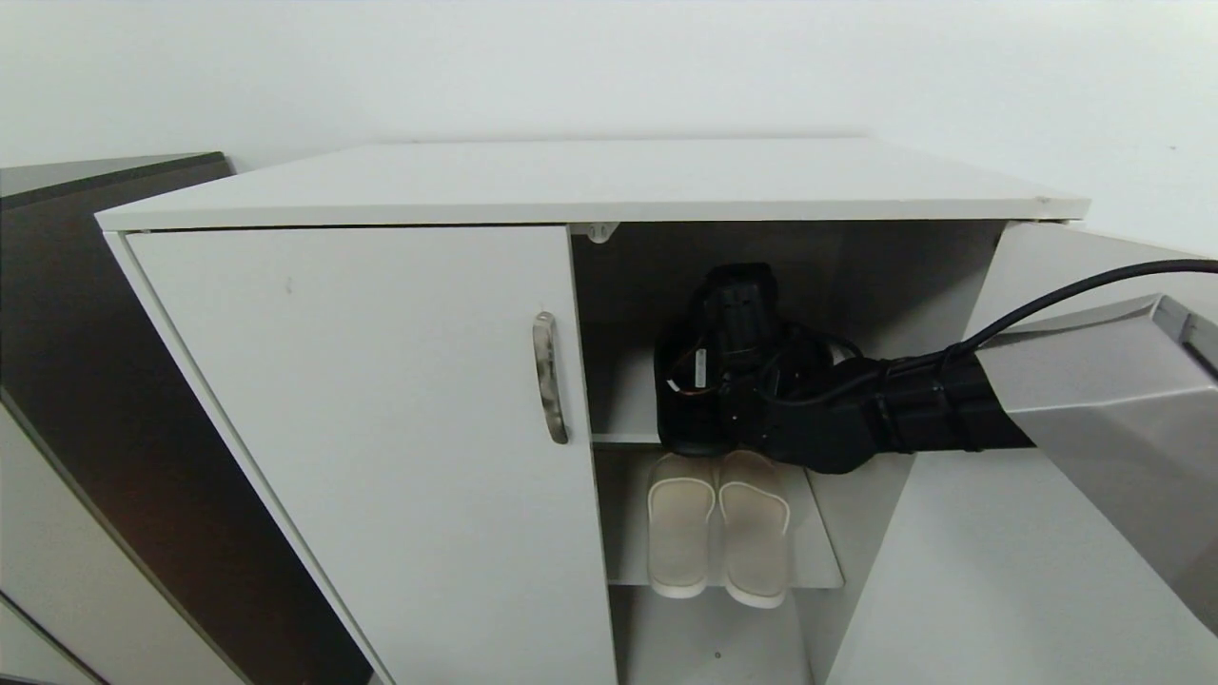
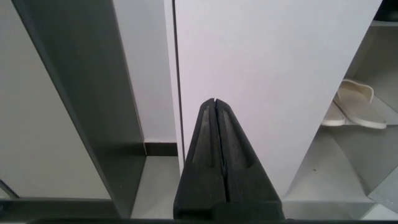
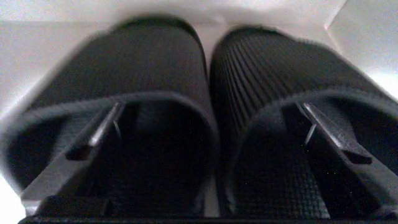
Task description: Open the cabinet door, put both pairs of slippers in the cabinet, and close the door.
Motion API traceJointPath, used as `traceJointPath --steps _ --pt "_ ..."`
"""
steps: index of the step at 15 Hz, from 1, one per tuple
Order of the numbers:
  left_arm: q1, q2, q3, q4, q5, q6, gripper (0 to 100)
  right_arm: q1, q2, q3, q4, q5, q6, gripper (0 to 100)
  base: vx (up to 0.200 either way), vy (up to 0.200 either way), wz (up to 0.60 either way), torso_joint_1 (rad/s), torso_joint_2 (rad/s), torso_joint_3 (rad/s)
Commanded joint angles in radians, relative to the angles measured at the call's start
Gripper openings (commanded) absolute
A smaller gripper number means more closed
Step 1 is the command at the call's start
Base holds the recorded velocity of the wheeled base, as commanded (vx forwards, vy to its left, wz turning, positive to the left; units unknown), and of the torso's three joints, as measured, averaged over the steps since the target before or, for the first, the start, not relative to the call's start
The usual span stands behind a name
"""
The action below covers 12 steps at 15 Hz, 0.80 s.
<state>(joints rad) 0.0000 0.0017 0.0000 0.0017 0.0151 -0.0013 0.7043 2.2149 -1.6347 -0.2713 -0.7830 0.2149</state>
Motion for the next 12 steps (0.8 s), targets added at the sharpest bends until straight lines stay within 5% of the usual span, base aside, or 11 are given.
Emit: traceJointPath --steps 1,12 --pt "0.0 0.0 0.0 0.0 0.0 0.0 0 0.018 -0.05 0.055 -0.002 -0.004 0.001 100 0.0 0.0 0.0 0.0 0.0 0.0" --pt "0.0 0.0 0.0 0.0 0.0 0.0 0 0.138 -0.403 0.464 -0.008 0.001 0.087 100 0.0 0.0 0.0 0.0 0.0 0.0"
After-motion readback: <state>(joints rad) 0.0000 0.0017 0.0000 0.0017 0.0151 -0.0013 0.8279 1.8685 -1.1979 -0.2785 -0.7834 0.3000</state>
